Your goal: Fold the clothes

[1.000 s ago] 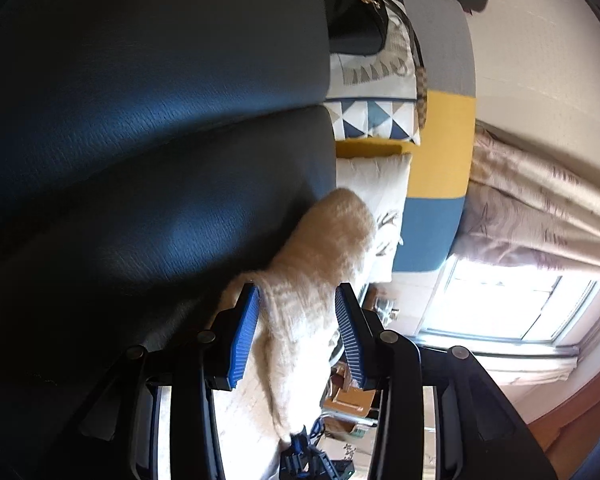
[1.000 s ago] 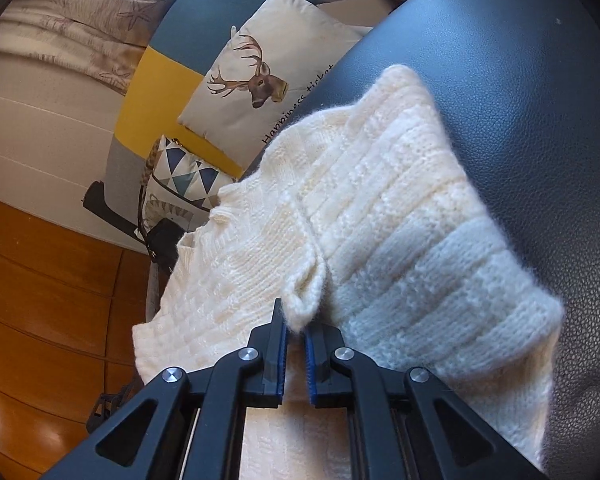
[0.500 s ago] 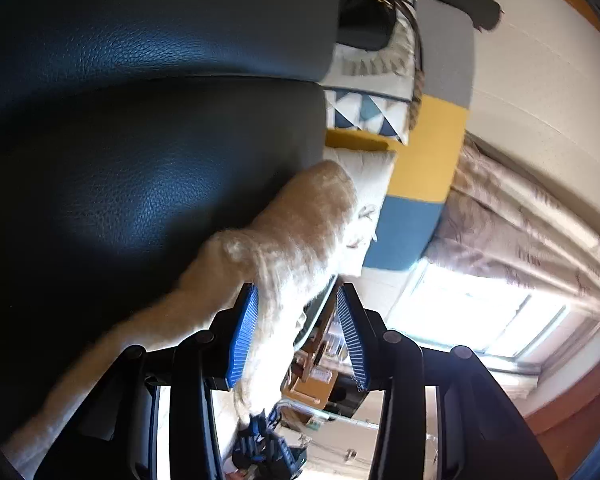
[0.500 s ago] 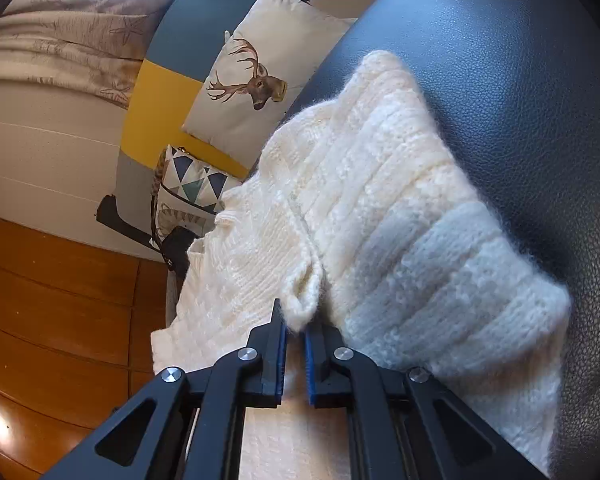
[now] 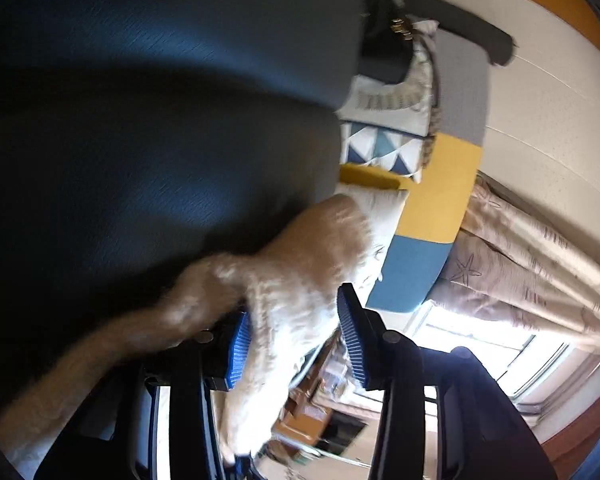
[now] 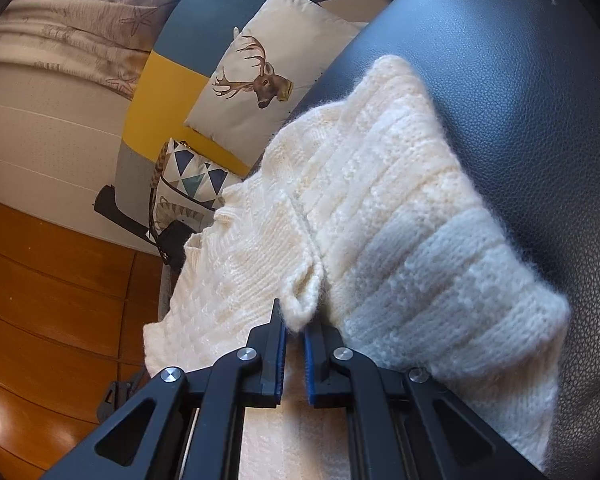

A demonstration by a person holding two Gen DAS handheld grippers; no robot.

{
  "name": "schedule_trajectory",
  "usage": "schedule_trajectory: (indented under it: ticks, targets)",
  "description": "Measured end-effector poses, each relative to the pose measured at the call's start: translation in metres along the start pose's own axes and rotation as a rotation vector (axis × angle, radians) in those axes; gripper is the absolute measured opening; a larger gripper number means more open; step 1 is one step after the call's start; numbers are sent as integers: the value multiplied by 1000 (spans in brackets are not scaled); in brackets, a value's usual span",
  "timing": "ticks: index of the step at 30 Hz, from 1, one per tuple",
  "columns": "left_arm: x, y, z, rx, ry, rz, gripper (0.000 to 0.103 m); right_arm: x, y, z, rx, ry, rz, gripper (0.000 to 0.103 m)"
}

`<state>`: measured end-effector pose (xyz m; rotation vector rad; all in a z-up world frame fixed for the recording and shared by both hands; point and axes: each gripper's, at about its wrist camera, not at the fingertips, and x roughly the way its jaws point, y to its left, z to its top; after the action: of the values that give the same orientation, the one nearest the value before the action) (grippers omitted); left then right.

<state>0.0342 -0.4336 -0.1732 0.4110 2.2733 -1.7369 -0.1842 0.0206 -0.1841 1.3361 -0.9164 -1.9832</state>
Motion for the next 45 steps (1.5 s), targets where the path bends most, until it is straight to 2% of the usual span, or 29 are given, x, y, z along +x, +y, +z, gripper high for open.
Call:
schedule_trajectory:
  ticks: [2, 4, 6, 7, 8, 9, 16, 21, 23, 28, 32, 45]
  targets:
    - [-5, -11, -4, 93, -32, 6, 25, 0, 0, 0, -6, -6, -2, 4]
    - [-18, -20, -11, 215, -99, 40, 21, -1, 0, -1, -12, -13, -4, 4]
    - [-20, -18, -14, 286, -129, 92, 20, -1, 0, -2, -17, -24, -7, 4]
    - [-21, -17, -13, 278, -122, 97, 19, -1, 0, -2, -19, -28, -8, 4]
    - [-23, -16, -11, 271, -116, 102, 11, -1, 0, -3, -18, -32, -10, 4]
    - [-24, -14, -10, 263, -110, 107, 10, -1, 2, -3, -20, -32, -17, 4]
    - [-32, -7, 0, 213, -64, 140, 11, -6, 4, -3, -11, -51, -20, 4]
    - [-7, -65, 17, 488, 75, 184, 16, -4, 0, -2, 7, -38, -11, 4]
    - [3, -88, 24, 598, 132, 202, 31, -3, -1, -2, 8, -25, -1, 4]
    - [29, -147, 40, 871, 275, 243, 34, -2, -1, 0, -4, -8, 6, 4]
    - [49, -193, 54, 1089, 391, 275, 42, -1, -4, 1, -5, 9, 34, 4]
    - [102, -173, -14, 1758, 1003, 466, 42, 2, -6, 6, -23, 61, 78, 4]
